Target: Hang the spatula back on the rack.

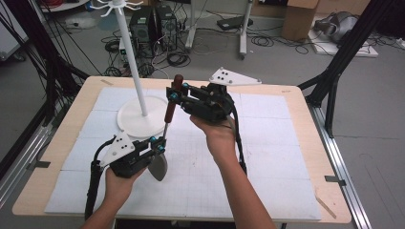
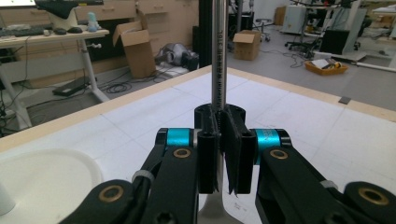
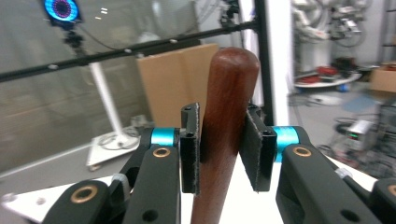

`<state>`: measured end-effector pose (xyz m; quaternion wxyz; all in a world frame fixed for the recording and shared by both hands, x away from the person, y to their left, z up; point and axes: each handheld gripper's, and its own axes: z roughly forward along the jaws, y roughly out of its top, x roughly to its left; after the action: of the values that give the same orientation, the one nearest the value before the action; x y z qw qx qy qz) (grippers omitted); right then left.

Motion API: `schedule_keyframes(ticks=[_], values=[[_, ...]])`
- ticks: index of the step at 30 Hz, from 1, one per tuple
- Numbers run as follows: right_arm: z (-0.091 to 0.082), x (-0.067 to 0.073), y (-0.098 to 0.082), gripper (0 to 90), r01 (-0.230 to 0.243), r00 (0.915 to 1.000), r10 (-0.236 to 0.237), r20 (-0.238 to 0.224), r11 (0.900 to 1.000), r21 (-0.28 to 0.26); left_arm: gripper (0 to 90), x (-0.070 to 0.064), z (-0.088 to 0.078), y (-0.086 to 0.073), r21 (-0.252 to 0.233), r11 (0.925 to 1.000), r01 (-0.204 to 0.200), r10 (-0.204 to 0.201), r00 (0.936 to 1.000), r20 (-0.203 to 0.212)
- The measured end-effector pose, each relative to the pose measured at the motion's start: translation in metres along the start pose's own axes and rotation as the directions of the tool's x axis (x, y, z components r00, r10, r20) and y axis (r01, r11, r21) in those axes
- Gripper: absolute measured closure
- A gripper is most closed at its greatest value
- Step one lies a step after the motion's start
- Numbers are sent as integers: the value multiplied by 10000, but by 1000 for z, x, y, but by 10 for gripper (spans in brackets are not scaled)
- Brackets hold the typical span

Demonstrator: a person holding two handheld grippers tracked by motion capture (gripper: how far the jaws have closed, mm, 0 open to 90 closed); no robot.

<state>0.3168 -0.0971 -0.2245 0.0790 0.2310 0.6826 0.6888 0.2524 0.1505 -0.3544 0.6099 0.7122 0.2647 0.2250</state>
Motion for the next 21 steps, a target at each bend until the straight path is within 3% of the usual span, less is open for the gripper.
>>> schedule_keyframes(ticks=[1,4,15,17,18,19,21], values=[[0,-1,0,721,-89,9994,87,-348,10000,-43,837,1,0,0,-71,10000,63,-62,9997,228],[0,0,1,725,-119,9969,110,-779,9999,-117,836,2,0,0,-143,9997,190,-182,9984,527],[-3,0,4,727,48,9907,-42,-1361,10000,39,833,7,0,0,-186,9996,195,-170,9917,1272],[-3,1,5,728,138,9877,-136,-1560,9999,6,827,10,-3,1,-354,9991,246,-179,9839,1779],[-3,1,5,728,138,9877,-136,-1560,9999,6,797,10,-3,1,-354,9991,246,-179,9839,1779],[-5,2,6,728,229,9851,-220,-1704,9997,37,740,15,-6,3,-521,9967,616,-482,9725,2279],[-5,2,6,728,287,9839,-268,-1767,9996,79,664,17,-7,5,-560,9956,756,-602,9694,2382]])
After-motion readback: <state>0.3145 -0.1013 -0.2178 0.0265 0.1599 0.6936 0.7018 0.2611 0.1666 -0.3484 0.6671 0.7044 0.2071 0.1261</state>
